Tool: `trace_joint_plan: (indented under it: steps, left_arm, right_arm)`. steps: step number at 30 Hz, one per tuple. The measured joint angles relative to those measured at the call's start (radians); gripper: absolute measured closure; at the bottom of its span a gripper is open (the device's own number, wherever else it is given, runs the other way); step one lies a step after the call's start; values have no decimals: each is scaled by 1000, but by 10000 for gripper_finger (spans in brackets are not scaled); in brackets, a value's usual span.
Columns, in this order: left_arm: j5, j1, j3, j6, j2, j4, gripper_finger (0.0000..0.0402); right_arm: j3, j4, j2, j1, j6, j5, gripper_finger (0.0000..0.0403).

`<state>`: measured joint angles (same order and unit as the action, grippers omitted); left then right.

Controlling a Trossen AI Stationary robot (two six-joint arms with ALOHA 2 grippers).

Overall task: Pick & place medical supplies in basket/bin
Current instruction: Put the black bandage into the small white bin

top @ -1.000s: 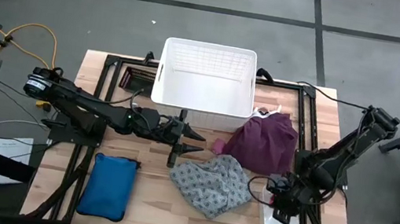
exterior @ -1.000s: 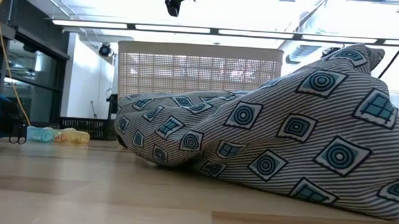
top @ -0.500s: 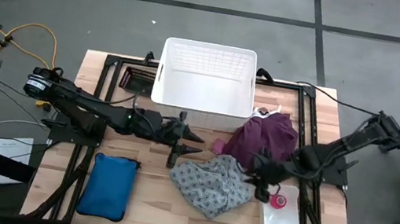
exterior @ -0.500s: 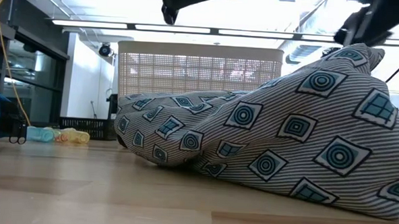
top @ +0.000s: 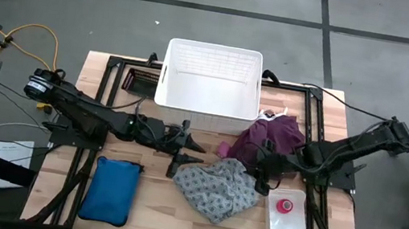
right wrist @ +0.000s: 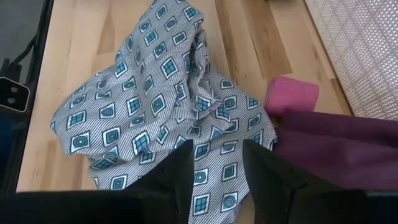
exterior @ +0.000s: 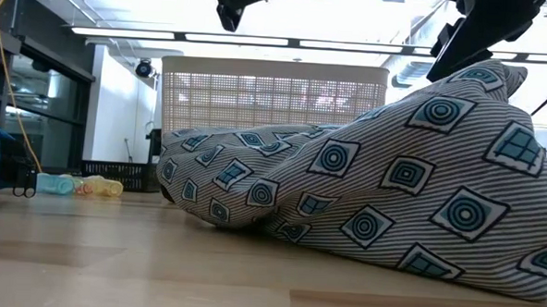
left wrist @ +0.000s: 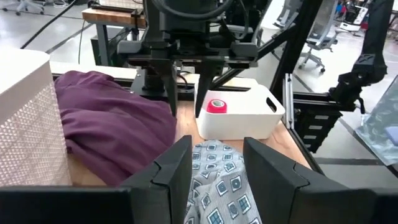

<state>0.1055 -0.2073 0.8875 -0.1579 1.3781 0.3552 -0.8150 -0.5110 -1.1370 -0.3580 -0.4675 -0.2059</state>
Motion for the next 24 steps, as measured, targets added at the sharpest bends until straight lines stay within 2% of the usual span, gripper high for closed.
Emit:
trace_joint_plan:
  steps: [11,20,24]
  left_arm:
    - [0,-1,0,0,0,-41,263]
    - [3,-1,0,-83,0,-249,263]
    - [81,-7,0,-85,0,-399,263]
  right_arm:
    - [0,0,0,0,-1,0,278]
    - [0,0,0,0,-2,0,278]
    - [0,0,0,0,-2,0,278]
